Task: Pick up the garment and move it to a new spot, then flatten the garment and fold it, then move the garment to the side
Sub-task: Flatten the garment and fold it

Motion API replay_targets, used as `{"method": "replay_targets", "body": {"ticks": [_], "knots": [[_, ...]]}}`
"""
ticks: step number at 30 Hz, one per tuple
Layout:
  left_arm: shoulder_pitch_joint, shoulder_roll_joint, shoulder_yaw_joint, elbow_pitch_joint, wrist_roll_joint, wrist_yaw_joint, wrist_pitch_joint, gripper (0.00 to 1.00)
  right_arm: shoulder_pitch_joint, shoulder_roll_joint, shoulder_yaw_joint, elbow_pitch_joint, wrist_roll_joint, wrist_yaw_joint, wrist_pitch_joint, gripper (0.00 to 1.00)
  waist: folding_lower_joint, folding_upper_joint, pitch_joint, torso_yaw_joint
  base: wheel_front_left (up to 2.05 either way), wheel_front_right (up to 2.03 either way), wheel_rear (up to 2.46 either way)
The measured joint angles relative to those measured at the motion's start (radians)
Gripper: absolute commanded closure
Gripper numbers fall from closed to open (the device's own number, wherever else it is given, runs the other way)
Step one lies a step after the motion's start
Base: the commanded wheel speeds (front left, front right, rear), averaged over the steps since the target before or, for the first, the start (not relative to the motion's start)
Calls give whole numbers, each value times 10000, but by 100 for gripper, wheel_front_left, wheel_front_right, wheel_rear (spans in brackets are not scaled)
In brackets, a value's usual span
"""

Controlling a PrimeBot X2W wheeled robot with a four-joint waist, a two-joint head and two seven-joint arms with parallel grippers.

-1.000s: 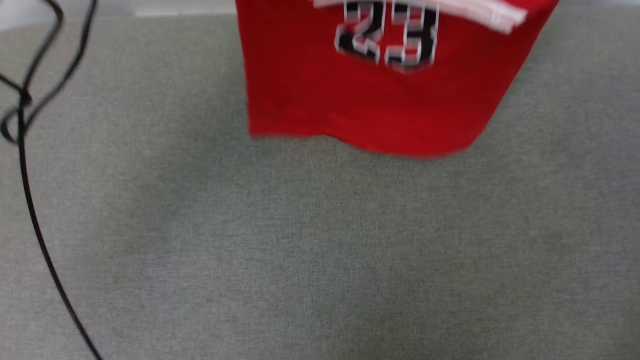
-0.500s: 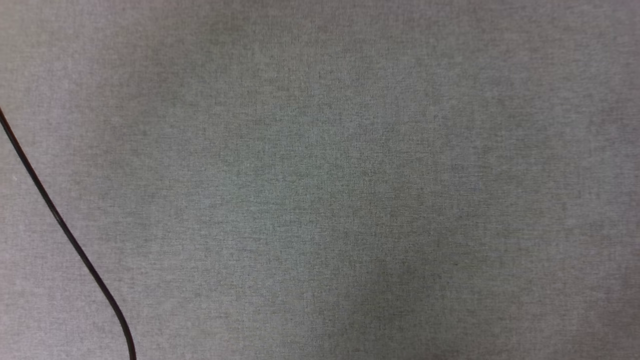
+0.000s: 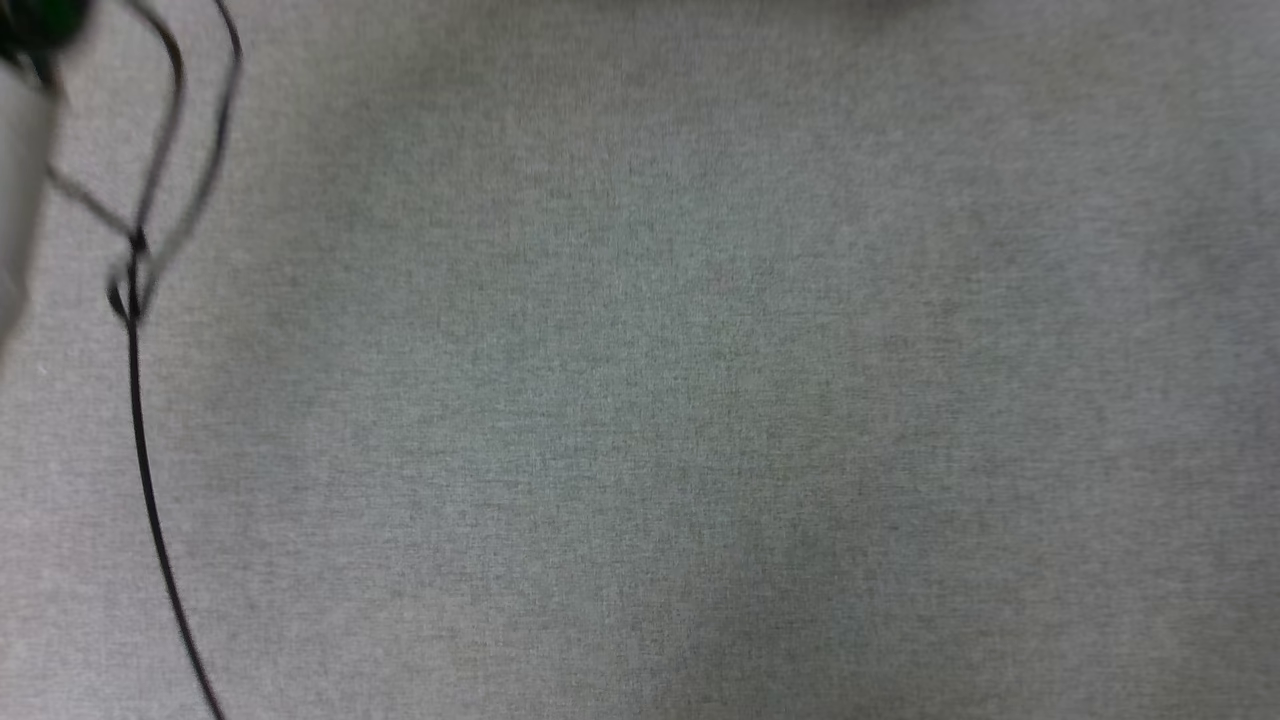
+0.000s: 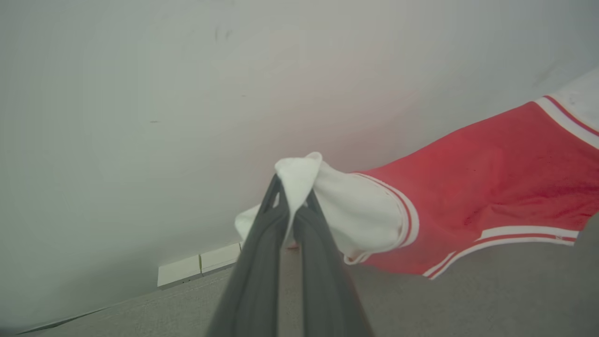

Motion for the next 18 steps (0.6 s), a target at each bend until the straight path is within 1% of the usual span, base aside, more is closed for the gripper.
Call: {"method": "replay_targets", "body": {"ticks": [2,6,11,18], "knots": [[945,165,0,-153,-178,4,-255,100,711,-15,282,4,268,0,-167,100,0,0,-239,-34,0,0,0],[3073,435,-59,-738,-527,217,-679,100,2317,-232,673,-173,848,0,-608,100,0,0,-848,-87,0,0,0],[5841,832,-192,-1877,-978,786,-949,100,4424,-796,1099,-892,1546,0,-848,100,-3,0,-1756,-126,0,0,0],[9145,1597,-384,-3565,-1597,1641,-1064,100,7409,-1781,1168,-2199,2316,0,-738,100,-5,0,-2986,-214,0,0,0]]}}
